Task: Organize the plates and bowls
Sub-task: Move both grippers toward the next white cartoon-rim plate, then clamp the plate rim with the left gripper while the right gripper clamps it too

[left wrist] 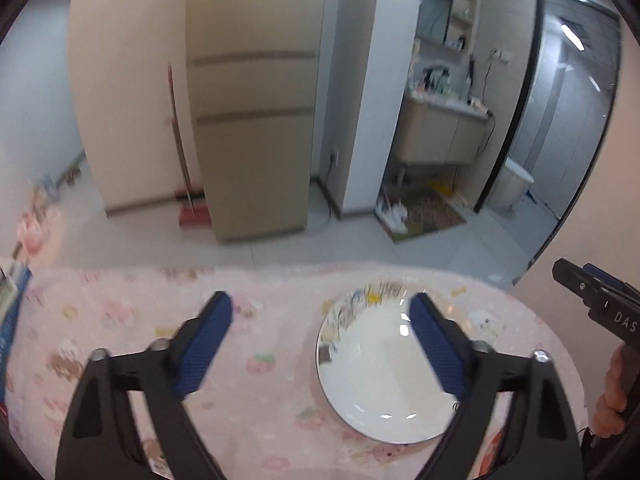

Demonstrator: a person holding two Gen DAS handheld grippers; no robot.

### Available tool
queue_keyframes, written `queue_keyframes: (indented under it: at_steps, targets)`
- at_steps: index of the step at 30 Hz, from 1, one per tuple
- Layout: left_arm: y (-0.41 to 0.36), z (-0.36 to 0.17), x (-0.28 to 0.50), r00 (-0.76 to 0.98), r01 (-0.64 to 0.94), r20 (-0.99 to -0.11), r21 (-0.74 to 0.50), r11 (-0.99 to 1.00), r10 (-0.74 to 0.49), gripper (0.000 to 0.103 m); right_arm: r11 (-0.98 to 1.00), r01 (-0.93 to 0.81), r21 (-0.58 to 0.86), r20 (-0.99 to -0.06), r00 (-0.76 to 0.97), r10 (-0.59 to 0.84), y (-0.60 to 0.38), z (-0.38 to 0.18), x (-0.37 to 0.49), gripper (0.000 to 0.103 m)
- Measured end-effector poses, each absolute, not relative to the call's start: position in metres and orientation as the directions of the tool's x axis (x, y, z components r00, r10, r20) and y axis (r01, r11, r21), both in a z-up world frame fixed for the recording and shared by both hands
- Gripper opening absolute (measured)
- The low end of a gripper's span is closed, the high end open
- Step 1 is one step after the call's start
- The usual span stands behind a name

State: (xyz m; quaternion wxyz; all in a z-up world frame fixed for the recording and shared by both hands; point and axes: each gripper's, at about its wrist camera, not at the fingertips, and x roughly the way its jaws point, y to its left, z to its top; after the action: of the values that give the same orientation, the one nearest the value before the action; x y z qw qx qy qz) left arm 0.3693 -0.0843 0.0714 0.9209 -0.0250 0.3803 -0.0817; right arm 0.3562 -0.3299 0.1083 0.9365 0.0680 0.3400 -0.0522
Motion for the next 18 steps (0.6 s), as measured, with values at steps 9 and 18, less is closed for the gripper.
queue_keyframes:
  at_steps: [9,18]
  targets:
    - [-0.076,-0.007,0.414,0.414,0.058,-0.866,-0.282,0.958,-0.28,0.047,0.967,0.205,0.154,-0.76,0.65,-0.017,-0.334,0.062,0.399,0.074]
    - [-0.07,-0.03,0.421,0.349,0.044,-0.879,-0.33,0.943,-0.324,0.034,0.967,0.226,0.116,-0.868,0.496,-0.012,-0.32,0.012,0.42,0.051]
